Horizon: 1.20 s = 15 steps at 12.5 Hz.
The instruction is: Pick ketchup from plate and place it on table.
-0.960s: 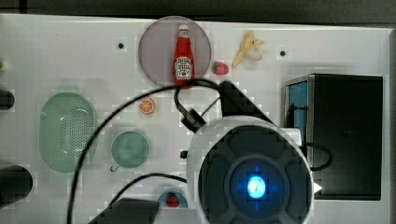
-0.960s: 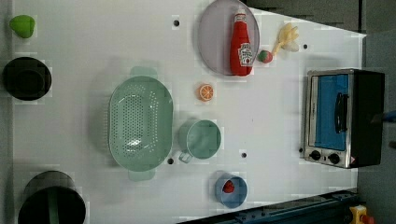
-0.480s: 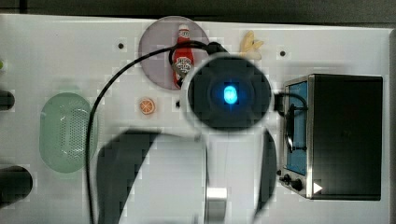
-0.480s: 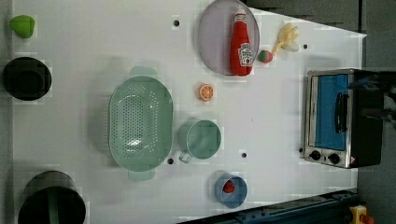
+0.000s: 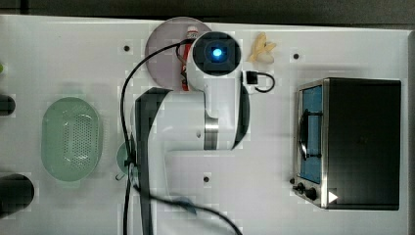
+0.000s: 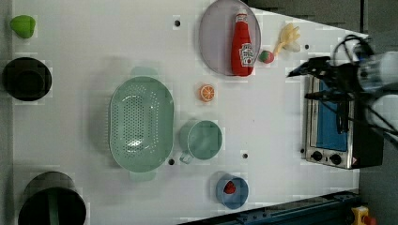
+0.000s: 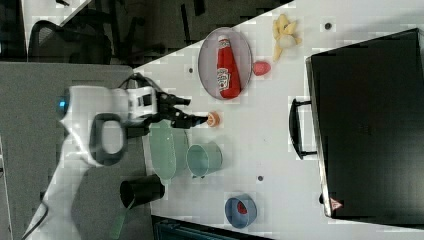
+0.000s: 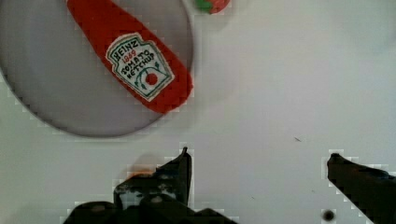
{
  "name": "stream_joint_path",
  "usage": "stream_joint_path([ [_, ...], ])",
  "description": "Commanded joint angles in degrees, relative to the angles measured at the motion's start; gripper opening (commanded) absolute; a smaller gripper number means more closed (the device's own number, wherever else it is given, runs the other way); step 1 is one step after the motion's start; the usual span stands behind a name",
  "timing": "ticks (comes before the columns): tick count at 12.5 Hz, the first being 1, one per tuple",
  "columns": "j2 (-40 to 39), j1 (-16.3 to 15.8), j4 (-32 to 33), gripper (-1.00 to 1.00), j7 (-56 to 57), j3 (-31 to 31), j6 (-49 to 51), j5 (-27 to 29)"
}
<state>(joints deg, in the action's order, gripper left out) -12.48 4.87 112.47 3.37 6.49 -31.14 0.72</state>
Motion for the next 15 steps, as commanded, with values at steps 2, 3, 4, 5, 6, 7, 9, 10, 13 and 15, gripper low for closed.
stream_joint_path([
  [2,-5.2,-0.5,-1.1,1.0,10.2,2.0,-7.5,-0.1],
  [3,-7.5,-0.6,-1.9,1.0,14.6,2.0,-9.3,-0.1],
  [4,-9.8,-0.6,-3.0,1.0,19.0,2.0,-10.7,-0.1],
  [5,-12.0,-0.6,-4.3,1.0,23.3,2.0,-11.4,-0.1],
  [6,-14.1,-0.7,-6.0,1.0,27.7,2.0,-11.8,-0.1],
  [7,-16.3,-0.7,-7.9,1.0,31.9,2.0,-11.8,-0.1],
  [9,-20.3,-1.0,-12.0,1.0,36.9,2.0,-11.8,-0.2],
  [10,-22.2,-1.1,-14.0,1.0,38.3,2.0,-11.9,-0.2],
  [13,-27.4,-1.7,-18.6,1.0,39.4,2.0,-12.0,-1.5],
  [15,-30.4,-2.1,-20.8,1.0,39.4,2.0,-12.7,-3.3],
])
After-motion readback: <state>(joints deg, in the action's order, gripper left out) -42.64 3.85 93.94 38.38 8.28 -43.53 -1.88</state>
